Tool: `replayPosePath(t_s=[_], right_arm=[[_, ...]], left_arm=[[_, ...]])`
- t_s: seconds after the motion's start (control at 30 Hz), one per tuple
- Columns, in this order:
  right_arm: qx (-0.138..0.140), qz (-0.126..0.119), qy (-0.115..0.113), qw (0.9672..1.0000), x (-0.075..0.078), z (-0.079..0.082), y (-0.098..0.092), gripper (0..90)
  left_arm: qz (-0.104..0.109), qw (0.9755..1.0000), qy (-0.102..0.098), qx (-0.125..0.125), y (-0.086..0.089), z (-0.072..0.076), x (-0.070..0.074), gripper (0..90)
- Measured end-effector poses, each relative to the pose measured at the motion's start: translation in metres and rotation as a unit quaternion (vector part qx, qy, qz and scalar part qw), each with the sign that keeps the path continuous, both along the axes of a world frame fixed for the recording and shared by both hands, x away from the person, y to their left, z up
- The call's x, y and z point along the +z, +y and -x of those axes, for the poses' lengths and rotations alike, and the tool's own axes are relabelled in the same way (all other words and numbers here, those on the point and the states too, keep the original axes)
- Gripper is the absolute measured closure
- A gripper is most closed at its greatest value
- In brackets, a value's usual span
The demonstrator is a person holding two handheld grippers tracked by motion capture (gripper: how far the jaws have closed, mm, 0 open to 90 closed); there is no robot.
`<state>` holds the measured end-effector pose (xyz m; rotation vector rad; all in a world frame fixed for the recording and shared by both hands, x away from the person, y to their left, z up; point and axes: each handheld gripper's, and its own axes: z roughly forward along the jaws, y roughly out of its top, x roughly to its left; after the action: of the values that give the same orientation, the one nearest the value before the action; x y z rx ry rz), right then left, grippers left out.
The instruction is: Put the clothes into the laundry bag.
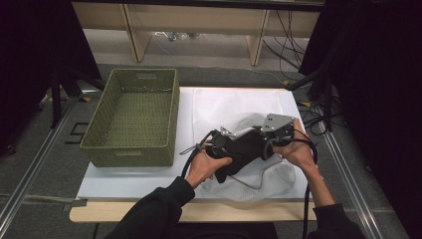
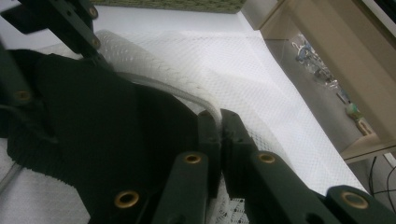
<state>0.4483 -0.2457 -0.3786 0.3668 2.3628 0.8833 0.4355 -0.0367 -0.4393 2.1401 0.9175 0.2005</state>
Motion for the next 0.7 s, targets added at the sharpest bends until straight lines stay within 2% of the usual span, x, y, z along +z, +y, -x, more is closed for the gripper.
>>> replayPosePath(t_s=[0.03,0.07,0.17,0.23,0.27,0.33,0.37,0.43,0.47,0.5,0.53,0.57,0.6,0.63,0.67,0.7], right_arm=[[0.001,0.001,0.004,1.0000,0.000,0.001,0.000,88.5],[-0.001,0.002,0.005,1.0000,-0.001,0.001,0.000,88.5],[-0.001,0.001,0.000,1.0000,0.000,0.000,0.000,88.5],[0.006,0.004,-0.001,1.0000,0.000,0.001,0.001,88.5],[0.008,0.004,-0.005,0.9999,0.001,0.001,0.001,88.6],[0.001,0.001,-0.001,1.0000,0.001,0.002,0.002,88.5],[0.001,0.001,-0.001,1.0000,0.001,0.002,0.002,88.5],[0.010,0.007,-0.004,0.9999,0.001,0.001,0.003,88.5],[0.010,0.007,-0.004,0.9999,0.001,0.001,0.003,88.5],[0.011,0.007,-0.003,0.9999,0.000,0.001,0.003,88.5],[0.010,0.007,-0.003,0.9999,0.000,0.000,0.003,88.5],[0.010,0.007,-0.003,0.9999,0.000,0.000,0.003,88.6],[0.010,0.007,-0.003,0.9999,0.000,0.000,0.003,88.6],[0.010,0.005,-0.004,0.9999,0.000,0.000,0.003,88.5],[0.010,0.005,0.002,0.9999,0.000,0.001,0.002,88.5],[0.008,0.003,-0.003,1.0000,0.000,0.000,0.002,88.5]], left_arm=[[-0.003,1.0000,0.003,-0.007,0.001,0.003,0.002,42.4],[-0.003,1.0000,-0.002,-0.009,0.003,0.006,0.004,40.3],[-0.014,0.9998,-0.002,-0.011,0.016,0.018,0.013,31.2],[-0.016,0.9998,-0.003,-0.011,0.019,0.021,0.013,29.2],[-0.026,0.9995,0.002,-0.020,0.025,0.026,0.010,29.9],[-0.028,0.9993,0.008,-0.021,0.025,0.028,0.005,29.8],[-0.033,0.9990,0.018,-0.023,0.025,0.030,0.000,29.8],[-0.053,0.9970,0.034,-0.044,0.021,0.027,-0.014,29.9],[-0.053,0.9970,0.034,-0.044,0.021,0.027,-0.014,30.3],[-0.046,0.9978,0.035,-0.033,0.016,0.026,-0.019,30.3],[-0.062,0.9963,0.031,-0.050,0.014,0.024,-0.019,33.8],[-0.057,0.9968,0.028,-0.047,0.010,0.024,-0.021,43.5],[-0.057,0.9970,0.025,-0.046,0.007,0.023,-0.022,43.5],[-0.069,0.9955,0.024,-0.060,0.006,0.021,-0.020,48.9],[-0.044,0.9981,0.021,-0.038,0.000,0.021,-0.022,53.1],[-0.044,0.9983,0.018,-0.034,-0.002,0.020,-0.021,56.9]])
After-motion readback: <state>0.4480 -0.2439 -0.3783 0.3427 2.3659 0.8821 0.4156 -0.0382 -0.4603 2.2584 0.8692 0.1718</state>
